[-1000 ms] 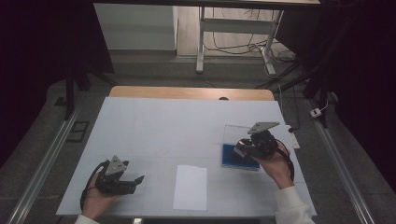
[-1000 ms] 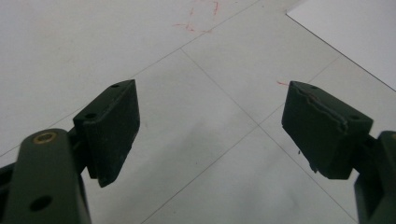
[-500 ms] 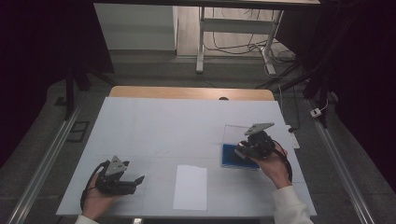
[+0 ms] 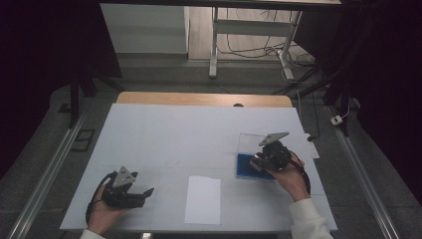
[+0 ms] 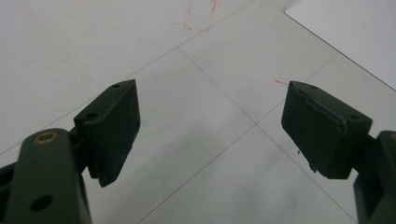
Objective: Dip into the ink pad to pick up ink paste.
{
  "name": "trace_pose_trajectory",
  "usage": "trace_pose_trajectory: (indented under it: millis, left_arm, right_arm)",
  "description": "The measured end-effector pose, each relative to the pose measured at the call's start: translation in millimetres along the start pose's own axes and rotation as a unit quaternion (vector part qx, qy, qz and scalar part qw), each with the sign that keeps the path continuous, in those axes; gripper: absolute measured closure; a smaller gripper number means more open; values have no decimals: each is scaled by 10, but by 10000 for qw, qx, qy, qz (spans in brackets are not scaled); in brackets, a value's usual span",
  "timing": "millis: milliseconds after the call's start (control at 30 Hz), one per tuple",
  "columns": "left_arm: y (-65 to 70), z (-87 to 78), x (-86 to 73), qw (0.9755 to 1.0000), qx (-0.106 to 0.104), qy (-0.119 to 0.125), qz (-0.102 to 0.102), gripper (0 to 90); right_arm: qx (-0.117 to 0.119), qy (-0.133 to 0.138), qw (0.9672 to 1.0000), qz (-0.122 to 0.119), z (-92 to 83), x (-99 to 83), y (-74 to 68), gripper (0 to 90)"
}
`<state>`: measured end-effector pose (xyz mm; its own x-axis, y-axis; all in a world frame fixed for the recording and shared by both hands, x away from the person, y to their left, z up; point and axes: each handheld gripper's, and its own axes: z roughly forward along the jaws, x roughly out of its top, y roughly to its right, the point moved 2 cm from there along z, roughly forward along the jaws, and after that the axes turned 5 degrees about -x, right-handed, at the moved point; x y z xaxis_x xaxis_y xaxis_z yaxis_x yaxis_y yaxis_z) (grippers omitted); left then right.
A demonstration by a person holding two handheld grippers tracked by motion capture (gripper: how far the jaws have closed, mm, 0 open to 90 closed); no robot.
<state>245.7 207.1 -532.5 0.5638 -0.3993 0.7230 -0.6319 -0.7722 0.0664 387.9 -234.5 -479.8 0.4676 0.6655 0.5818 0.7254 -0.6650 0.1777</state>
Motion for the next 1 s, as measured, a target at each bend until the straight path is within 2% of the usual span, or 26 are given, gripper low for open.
trace_pose_trajectory:
  millis: [167,333,600,700,1000]
  left_arm:
    - [0,1,1,10000,-5,-8,10,200]
    - [-4,-5,0,10000,13,8,7,201]
    - [-4,-15,-9,10000,13,-13,23,204]
    - [-4,-16,-10,10000,14,-15,27,205]
    - [2,0,-8,10000,6,-31,16,204]
  right_arm:
    - [30,-133,9999,-9,9,28,6,705]
    - [-29,-292,9996,-49,12,56,-7,705]
    - [-62,-374,9993,-73,20,68,-18,706]
    - [-97,-500,9987,-92,45,78,-28,706]
    - [-123,-511,9986,-61,75,74,-39,709]
